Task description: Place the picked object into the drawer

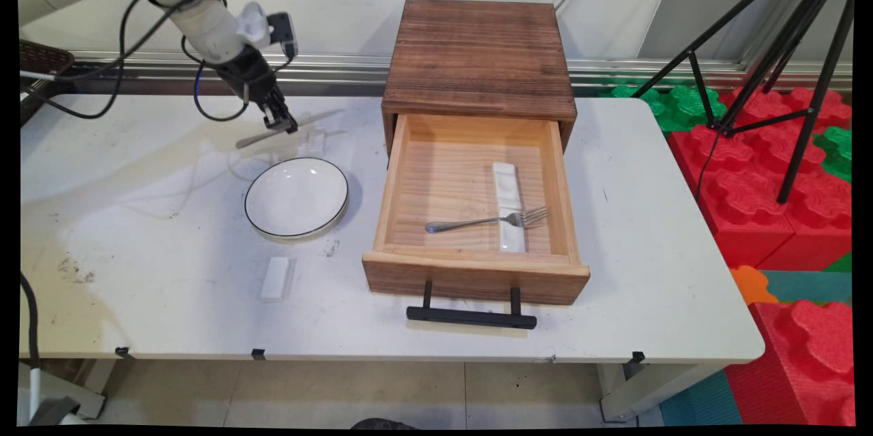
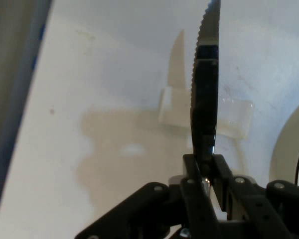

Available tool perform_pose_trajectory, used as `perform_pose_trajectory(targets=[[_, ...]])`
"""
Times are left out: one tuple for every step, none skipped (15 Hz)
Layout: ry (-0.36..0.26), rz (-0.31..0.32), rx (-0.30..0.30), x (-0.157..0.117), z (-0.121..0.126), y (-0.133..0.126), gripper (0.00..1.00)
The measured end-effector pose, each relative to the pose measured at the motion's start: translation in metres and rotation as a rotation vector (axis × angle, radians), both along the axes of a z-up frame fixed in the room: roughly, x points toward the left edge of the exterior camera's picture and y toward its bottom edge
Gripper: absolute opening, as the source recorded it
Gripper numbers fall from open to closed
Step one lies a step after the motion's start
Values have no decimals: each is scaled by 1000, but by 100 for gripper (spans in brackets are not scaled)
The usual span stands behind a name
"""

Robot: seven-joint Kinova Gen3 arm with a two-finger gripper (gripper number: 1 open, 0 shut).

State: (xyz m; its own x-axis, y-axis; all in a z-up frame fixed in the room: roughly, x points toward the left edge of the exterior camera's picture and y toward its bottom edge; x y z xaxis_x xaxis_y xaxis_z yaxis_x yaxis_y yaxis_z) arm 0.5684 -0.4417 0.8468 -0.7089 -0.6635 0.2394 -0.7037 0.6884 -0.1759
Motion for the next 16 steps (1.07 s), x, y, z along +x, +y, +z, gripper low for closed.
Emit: perform_pose_trajectory(targets=[[1,16,-22,-2,11,3,0],[2,28,-40,-3,20,5,0],[3,39,-57,-5,28,7,0],[4,44,-69,-7,34,8,0],[6,52,-88,-10,44,10,0],[7,55,-100,-13,50,11,0],[9,58,-120,-18,60,13,0],[10,58,-142,-24,71,14,0],[12,56,-164,-31,81,16,0],[13,53,-182,-37,90,17,0],[17,44,-202,-45,100,19,0],[21,30,-220,-55,109,20,0],[24,17,-234,-63,116,22,0],[29,-2,-249,-74,124,23,0],[34,-25,-262,-85,131,25,0],[41,-50,-273,-97,137,28,0]])
